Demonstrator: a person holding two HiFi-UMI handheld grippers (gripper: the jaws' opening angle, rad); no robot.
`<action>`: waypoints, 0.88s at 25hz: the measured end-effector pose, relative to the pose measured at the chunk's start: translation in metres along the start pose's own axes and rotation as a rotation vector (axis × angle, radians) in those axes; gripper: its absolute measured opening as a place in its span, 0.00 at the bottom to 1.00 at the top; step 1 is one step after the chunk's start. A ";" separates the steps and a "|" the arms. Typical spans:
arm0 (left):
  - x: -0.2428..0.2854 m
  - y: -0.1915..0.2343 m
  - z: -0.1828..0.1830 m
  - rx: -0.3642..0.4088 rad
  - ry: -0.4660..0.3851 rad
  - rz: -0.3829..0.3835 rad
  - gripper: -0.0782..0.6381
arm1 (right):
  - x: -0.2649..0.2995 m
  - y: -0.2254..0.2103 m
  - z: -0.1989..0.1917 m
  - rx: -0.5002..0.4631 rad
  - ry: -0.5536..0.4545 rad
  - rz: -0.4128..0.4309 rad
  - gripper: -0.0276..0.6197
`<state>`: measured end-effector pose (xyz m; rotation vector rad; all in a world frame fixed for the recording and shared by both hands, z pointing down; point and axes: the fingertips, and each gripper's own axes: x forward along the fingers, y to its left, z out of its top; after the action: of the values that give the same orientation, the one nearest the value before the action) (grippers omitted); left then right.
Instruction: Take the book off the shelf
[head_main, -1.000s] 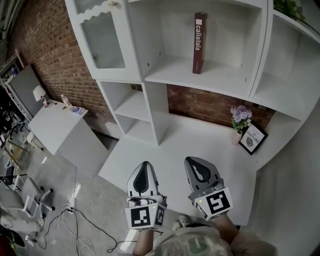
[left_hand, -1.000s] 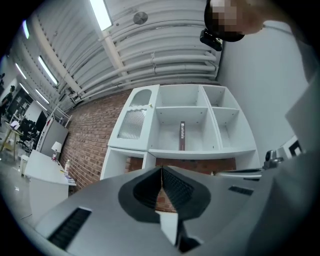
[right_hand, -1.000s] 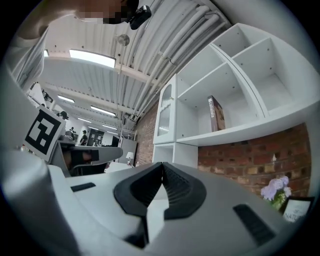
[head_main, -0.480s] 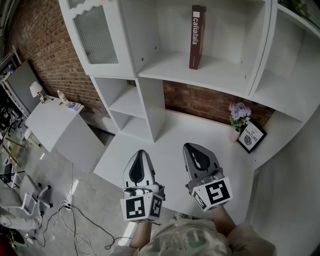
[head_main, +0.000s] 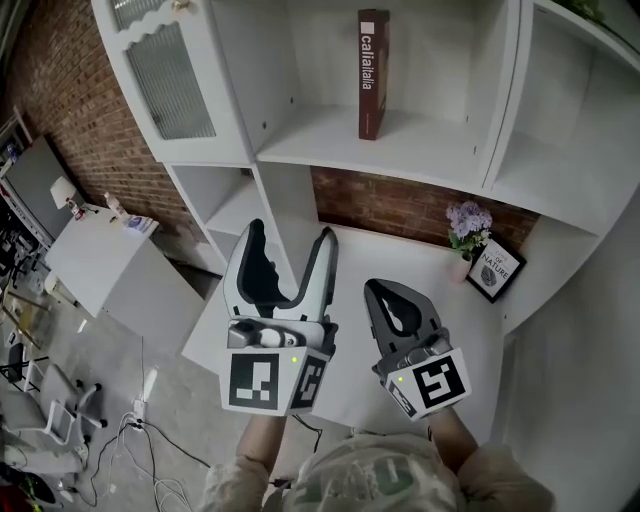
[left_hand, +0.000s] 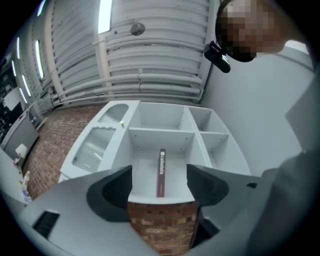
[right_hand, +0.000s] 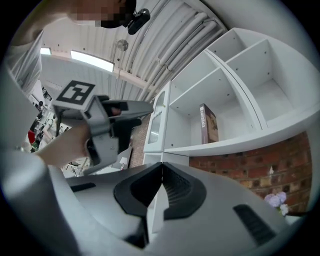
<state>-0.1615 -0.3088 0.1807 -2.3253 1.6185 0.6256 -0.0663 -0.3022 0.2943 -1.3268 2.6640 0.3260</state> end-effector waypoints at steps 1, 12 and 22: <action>0.017 -0.005 0.007 0.008 -0.014 -0.036 0.57 | -0.001 -0.001 0.001 -0.003 -0.001 -0.001 0.07; 0.245 -0.019 -0.028 0.061 0.218 -0.114 0.59 | -0.042 -0.042 0.009 -0.013 -0.003 -0.130 0.07; 0.326 0.012 -0.113 0.056 0.442 -0.009 0.59 | -0.076 -0.109 -0.001 0.119 -0.015 -0.258 0.07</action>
<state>-0.0536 -0.6316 0.1263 -2.5520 1.7665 0.0570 0.0665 -0.3075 0.2983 -1.5966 2.4177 0.1419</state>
